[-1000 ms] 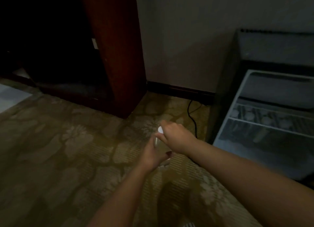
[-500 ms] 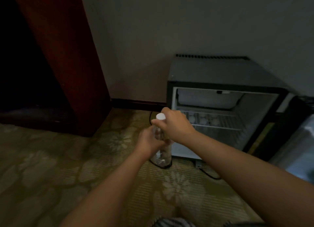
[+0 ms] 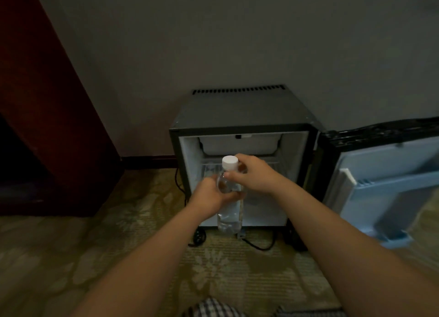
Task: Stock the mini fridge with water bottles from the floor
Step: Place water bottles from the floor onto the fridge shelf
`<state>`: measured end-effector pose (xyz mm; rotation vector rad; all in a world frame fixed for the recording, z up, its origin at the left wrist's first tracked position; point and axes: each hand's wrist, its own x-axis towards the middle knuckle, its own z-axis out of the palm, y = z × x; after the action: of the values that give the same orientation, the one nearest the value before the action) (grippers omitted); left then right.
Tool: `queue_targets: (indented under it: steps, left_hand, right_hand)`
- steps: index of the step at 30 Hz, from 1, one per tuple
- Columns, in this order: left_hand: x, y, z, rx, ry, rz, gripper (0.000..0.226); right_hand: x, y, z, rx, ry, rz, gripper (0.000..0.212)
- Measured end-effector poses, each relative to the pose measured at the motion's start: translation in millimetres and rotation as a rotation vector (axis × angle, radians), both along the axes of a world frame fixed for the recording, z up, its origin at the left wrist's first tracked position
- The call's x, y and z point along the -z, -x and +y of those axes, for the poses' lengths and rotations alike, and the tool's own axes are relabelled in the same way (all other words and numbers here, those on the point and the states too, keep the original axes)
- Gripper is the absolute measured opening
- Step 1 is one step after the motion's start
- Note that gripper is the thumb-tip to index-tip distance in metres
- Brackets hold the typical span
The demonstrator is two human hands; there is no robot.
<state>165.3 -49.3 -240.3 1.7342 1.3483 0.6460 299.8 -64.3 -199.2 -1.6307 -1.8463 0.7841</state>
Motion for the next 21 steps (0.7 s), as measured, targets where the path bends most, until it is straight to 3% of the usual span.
queue_targets:
  steps: [3, 7, 18, 21]
  left_hand:
    - [2.5, -32.9, -0.2, 0.011, 0.027, -0.04, 0.044]
    - [7.2, -59.7, -2.1, 0.081, 0.098, -0.075, 0.033]
    - [-6.7, -97.2, 10.4, 0.222, 0.099, 0.359, 0.014]
    - [11.0, -97.1, 23.6, 0.21, 0.089, 0.384, 0.025]
  right_hand:
    - [8.7, -21.6, -3.0, 0.082, 0.013, 0.022, 0.04]
    - [17.6, -41.5, -11.6, 0.203, -0.002, -0.006, 0.039]
    - [41.6, -69.4, -11.4, 0.417, -0.006, 0.142, 0.038]
    - [51.2, -62.7, 0.6, 0.501, 0.013, 0.171, 0.038]
